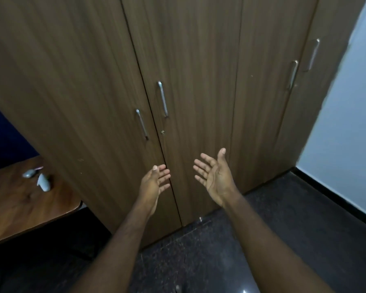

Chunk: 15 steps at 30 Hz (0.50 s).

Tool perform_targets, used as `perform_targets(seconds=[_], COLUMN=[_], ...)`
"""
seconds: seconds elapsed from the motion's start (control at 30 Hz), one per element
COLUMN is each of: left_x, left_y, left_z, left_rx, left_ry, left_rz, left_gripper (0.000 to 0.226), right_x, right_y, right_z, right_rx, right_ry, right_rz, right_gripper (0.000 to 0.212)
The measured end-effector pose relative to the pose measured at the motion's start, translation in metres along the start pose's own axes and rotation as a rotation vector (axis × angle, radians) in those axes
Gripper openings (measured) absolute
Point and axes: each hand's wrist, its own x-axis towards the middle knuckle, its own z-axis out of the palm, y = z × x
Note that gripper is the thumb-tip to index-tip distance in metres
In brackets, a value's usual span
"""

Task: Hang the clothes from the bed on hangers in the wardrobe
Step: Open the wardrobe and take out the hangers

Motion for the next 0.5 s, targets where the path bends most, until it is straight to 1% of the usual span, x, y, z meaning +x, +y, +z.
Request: perform_targets(seconds=[0.07, 0.17, 0.23, 0.3, 0.37, 0.43, 0.5], left_x=[0.032, 0.079, 0.104, 0.127, 0.148, 0.17, 0.185], left_y=[0.017, 0.039, 0.051, 0.057, 0.063, 0.073, 0.078], left_z=[-0.006, -0.009, -0.006, -0.006, -0.006, -0.008, -0.009], left_rx=[-0.096, -0.235, -0.268, -0.269, -0.257, -0.238, -0.238], left_ry=[0.019, 0.025, 0.005, -0.011, -0.018, -0.021, -0.019], left_rz=[0.014, 0.042, 0.047, 0.058, 0.1, 0.142, 0.165], left_gripper=[0.04, 0.046, 0.047, 0.048, 0.043, 0.04, 0.04], right_x=[0.034, 0.089, 0.121, 0.15, 0.177, 0.201, 0.216], right_y=[-0.027, -0.064, -0.081, -0.092, -0.101, -0.102, -0.098], right_z=[0.022, 0.053, 0.073, 0.093, 0.111, 0.125, 0.132], right_rx=[-0.087, -0.225, -0.311, -0.39, -0.459, -0.492, -0.478], right_ry=[-0.041, -0.064, -0.066, -0.061, -0.025, 0.014, 0.026], right_rz=[-0.038, -0.123, -0.157, -0.175, -0.212, -0.257, -0.255], right_gripper=[0.1, 0.09, 0.088, 0.094, 0.099, 0.089, 0.079])
